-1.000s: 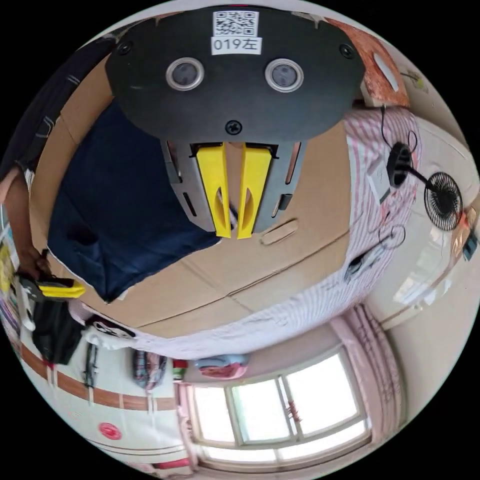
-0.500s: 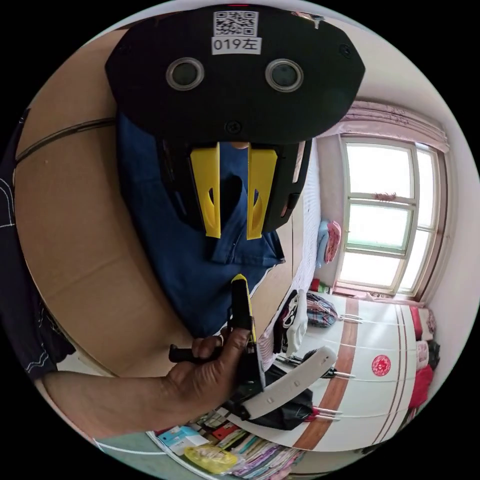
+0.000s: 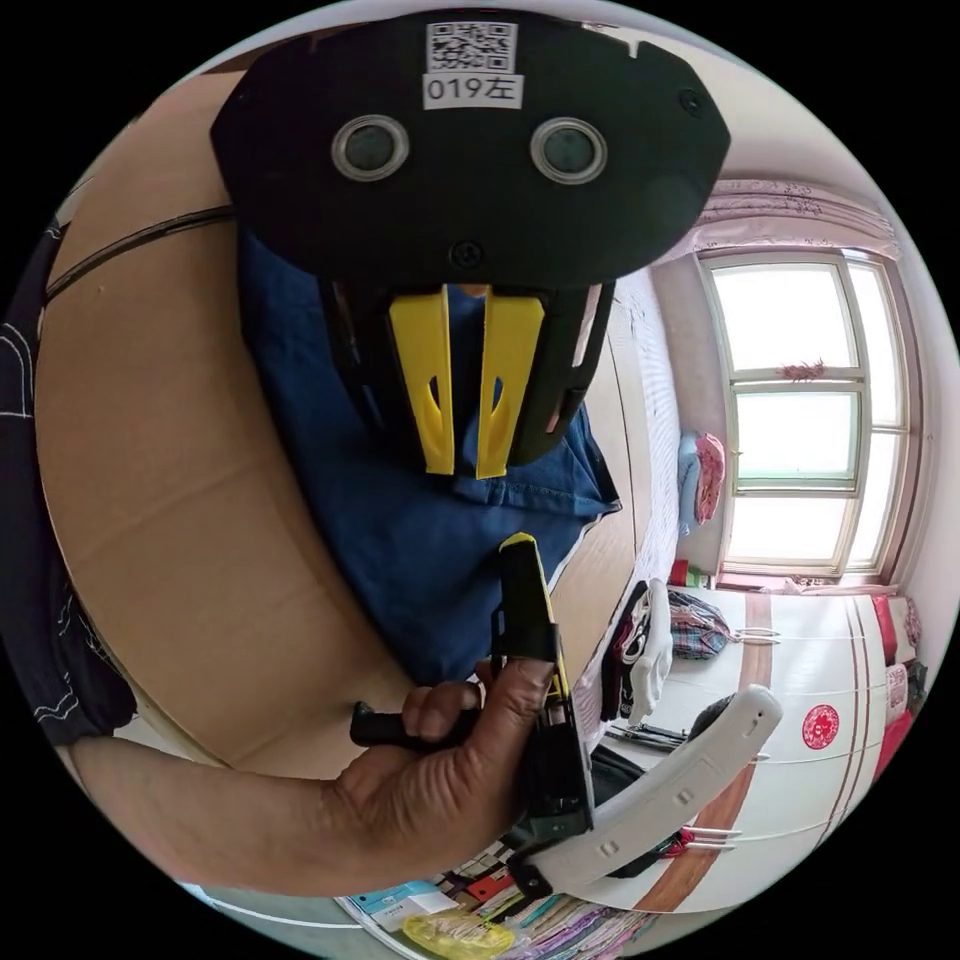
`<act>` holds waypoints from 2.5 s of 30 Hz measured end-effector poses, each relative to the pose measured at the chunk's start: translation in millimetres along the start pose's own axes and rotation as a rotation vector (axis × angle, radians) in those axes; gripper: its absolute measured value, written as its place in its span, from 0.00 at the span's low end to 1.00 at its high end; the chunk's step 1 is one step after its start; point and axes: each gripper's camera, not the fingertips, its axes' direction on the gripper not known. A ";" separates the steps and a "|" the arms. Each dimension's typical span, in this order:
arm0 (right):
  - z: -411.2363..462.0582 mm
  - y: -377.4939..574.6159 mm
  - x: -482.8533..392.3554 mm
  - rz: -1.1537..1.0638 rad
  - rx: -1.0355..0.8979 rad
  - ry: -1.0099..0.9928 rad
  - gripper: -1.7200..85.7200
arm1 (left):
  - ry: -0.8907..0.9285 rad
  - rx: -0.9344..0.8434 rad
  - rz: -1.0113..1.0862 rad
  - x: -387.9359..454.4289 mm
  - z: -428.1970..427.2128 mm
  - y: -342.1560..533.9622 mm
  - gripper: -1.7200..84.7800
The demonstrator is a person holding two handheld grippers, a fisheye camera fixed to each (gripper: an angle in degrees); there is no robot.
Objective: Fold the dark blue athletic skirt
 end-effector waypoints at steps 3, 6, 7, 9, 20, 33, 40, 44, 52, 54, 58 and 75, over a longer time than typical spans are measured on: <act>3.5 3.0 15.3 0.013 0.001 -0.029 0.01 | 0.038 0.003 -0.072 -9.7 6.4 2.9 0.04; 8.1 5.4 27.6 0.016 0.002 -0.039 0.01 | 0.076 0.031 -0.170 -23.9 10.1 14.6 0.03; 10.3 6.2 32.1 0.017 0.002 -0.040 0.01 | 0.097 0.049 -0.215 -31.2 11.1 21.5 0.03; 13.7 7.5 39.0 0.016 0.004 -0.039 0.01 | 0.106 0.072 -0.294 -43.2 13.5 34.2 0.03; 39.3 7.8 83.1 -0.003 0.001 -0.013 0.01 | 0.180 0.182 -0.870 -136.5 57.1 159.0 0.04; 53.8 -92.5 234.9 -0.113 0.062 -0.080 0.04 | 0.399 0.074 -1.325 -199.7 167.5 301.2 0.04; 142.2 -142.2 340.2 -0.028 -0.073 -0.338 0.12 | 0.468 0.072 -1.389 -214.3 207.0 344.3 0.04; 177.7 -145.0 394.9 0.044 -0.052 -0.541 0.10 | 0.487 0.049 -1.400 -219.7 225.7 364.3 0.04; 210.2 -143.7 451.9 0.061 -0.011 -0.638 0.07 | 0.518 0.068 -1.420 -227.2 246.8 395.4 0.04; 214.2 -144.6 458.3 0.051 -0.022 -0.624 0.08 | 0.526 0.076 -1.428 -228.8 250.2 401.7 0.04; 229.9 -147.6 478.2 0.063 -0.043 -0.651 0.11 | 0.530 0.085 -1.436 -230.6 255.0 412.9 0.04; 242.5 -149.6 507.2 0.070 0.009 -0.637 0.03 | 0.524 0.086 -1.499 -229.0 249.4 437.3 0.03</act>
